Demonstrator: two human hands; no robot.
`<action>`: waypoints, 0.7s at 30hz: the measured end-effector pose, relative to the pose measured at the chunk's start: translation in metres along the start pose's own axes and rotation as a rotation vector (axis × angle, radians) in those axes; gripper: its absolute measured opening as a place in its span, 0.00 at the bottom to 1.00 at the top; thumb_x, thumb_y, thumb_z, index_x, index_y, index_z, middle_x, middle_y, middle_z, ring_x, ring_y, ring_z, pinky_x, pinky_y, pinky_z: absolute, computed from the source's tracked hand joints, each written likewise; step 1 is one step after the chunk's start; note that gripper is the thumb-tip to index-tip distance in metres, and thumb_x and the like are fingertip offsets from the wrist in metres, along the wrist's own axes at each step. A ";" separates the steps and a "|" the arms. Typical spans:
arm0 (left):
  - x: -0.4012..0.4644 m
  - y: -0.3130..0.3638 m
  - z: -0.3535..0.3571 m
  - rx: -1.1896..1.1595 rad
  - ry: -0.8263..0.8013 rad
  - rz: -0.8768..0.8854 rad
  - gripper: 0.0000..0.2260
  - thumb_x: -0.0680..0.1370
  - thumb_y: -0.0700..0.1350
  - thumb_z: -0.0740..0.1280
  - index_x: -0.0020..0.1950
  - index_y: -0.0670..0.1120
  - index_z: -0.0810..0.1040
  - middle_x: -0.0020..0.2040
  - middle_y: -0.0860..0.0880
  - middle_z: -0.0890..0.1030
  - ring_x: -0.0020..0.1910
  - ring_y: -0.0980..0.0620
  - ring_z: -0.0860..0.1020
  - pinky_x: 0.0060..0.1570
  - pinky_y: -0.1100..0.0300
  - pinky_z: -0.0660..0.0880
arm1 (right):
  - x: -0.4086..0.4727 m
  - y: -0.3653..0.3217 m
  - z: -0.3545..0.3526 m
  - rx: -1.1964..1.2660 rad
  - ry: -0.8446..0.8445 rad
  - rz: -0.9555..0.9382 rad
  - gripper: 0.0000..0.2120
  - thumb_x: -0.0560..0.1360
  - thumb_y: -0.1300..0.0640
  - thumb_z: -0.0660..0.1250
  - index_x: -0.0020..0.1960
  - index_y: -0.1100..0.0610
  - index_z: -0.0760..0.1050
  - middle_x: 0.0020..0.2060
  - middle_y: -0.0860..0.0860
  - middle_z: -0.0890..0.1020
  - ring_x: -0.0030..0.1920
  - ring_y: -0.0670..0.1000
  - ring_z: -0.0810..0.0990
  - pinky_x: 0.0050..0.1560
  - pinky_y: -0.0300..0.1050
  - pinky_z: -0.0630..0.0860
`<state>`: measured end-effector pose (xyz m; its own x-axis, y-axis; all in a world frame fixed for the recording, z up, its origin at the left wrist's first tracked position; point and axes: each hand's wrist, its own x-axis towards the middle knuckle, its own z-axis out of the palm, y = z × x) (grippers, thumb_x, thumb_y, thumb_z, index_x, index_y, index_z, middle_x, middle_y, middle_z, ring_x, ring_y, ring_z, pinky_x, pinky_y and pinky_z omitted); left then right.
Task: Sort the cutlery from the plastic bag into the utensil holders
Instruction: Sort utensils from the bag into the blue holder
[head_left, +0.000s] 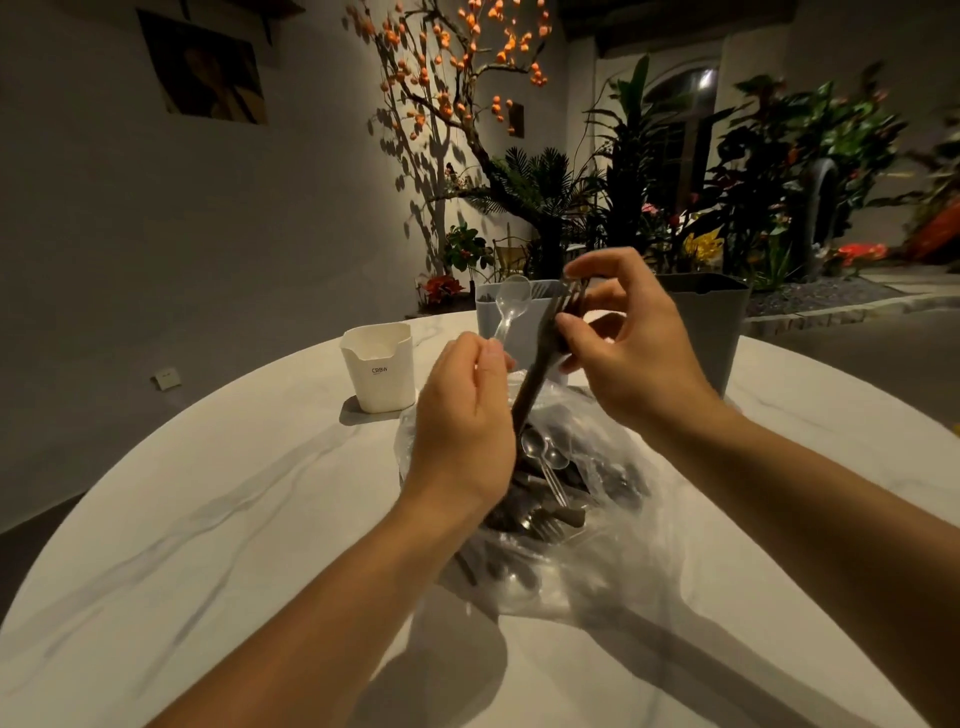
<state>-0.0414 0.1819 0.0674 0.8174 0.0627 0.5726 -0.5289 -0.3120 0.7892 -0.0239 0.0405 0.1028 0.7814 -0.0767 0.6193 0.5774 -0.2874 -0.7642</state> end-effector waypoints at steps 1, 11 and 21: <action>0.008 0.004 -0.003 -0.020 -0.017 -0.028 0.14 0.86 0.50 0.53 0.50 0.46 0.75 0.38 0.53 0.74 0.38 0.57 0.74 0.36 0.65 0.74 | 0.009 -0.006 -0.001 -0.022 -0.014 -0.025 0.16 0.78 0.67 0.66 0.59 0.49 0.70 0.49 0.51 0.78 0.44 0.48 0.83 0.37 0.37 0.80; 0.089 0.027 -0.010 -0.451 -0.204 -0.342 0.17 0.87 0.45 0.53 0.64 0.34 0.72 0.51 0.40 0.84 0.39 0.44 0.85 0.35 0.56 0.82 | 0.074 -0.034 0.003 -0.138 -0.066 -0.221 0.20 0.74 0.71 0.67 0.62 0.56 0.70 0.48 0.45 0.75 0.50 0.48 0.81 0.47 0.41 0.83; 0.163 0.032 0.010 -0.757 -0.243 -0.407 0.18 0.87 0.45 0.53 0.66 0.35 0.75 0.54 0.39 0.85 0.55 0.43 0.84 0.60 0.48 0.79 | 0.147 -0.019 0.004 -0.488 0.049 -0.625 0.17 0.76 0.64 0.65 0.64 0.61 0.71 0.55 0.58 0.78 0.51 0.57 0.81 0.45 0.52 0.83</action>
<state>0.0775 0.1728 0.1835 0.9552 -0.1970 0.2209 -0.1258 0.4055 0.9054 0.0812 0.0383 0.2074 0.3290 0.1984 0.9232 0.7280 -0.6760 -0.1142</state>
